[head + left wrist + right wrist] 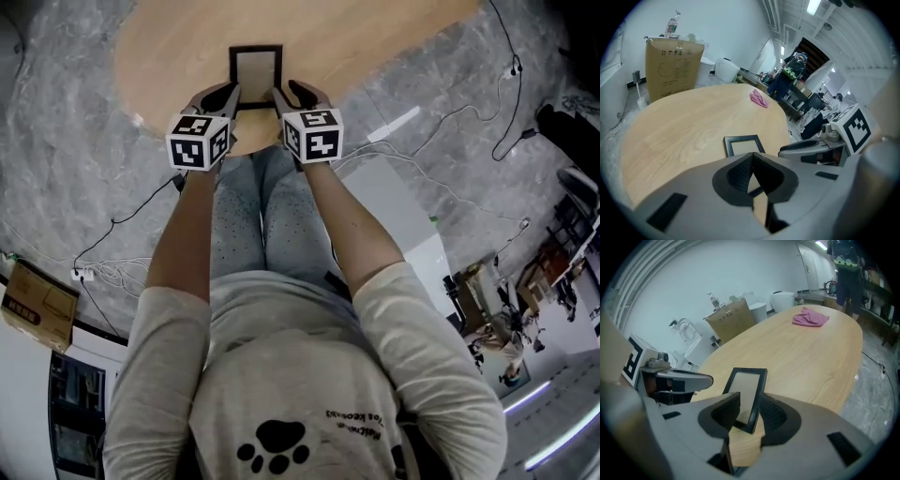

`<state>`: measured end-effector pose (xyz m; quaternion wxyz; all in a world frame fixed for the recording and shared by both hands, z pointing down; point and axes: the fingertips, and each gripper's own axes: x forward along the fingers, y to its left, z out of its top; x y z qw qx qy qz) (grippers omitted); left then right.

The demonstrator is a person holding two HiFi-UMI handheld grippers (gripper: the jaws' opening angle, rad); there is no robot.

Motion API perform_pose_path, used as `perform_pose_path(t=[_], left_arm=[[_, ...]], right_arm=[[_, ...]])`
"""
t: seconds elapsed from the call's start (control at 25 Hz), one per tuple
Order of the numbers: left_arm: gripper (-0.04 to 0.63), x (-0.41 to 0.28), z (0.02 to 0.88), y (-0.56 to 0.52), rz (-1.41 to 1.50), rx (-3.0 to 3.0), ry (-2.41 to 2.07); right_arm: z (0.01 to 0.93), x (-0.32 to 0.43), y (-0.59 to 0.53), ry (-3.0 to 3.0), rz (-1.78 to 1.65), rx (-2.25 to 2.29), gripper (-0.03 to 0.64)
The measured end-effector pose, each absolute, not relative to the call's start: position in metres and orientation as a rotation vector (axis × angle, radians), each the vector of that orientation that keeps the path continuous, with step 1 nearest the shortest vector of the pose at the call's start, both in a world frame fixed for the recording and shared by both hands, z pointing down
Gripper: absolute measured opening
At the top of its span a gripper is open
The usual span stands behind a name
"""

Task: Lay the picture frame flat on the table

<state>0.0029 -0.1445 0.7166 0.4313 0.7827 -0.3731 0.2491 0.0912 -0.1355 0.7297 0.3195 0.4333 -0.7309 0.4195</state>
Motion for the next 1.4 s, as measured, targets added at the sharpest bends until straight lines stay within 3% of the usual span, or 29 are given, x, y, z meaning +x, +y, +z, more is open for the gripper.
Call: perform_pose_path(t=[0.52, 1.4], left_arm=[[0.009, -0.004, 0.626, -0.138, 0.645, 2.062, -0.982], [0.009, 0.012, 0.484, -0.127, 0.568, 2.289, -1.078]], right_arm=[[0.639, 0.105, -0.132, -1.955, 0.983, 1.213, 0.024], [0.484, 0.123, -0.141, -2.169, 0.726, 1.326, 0.011]])
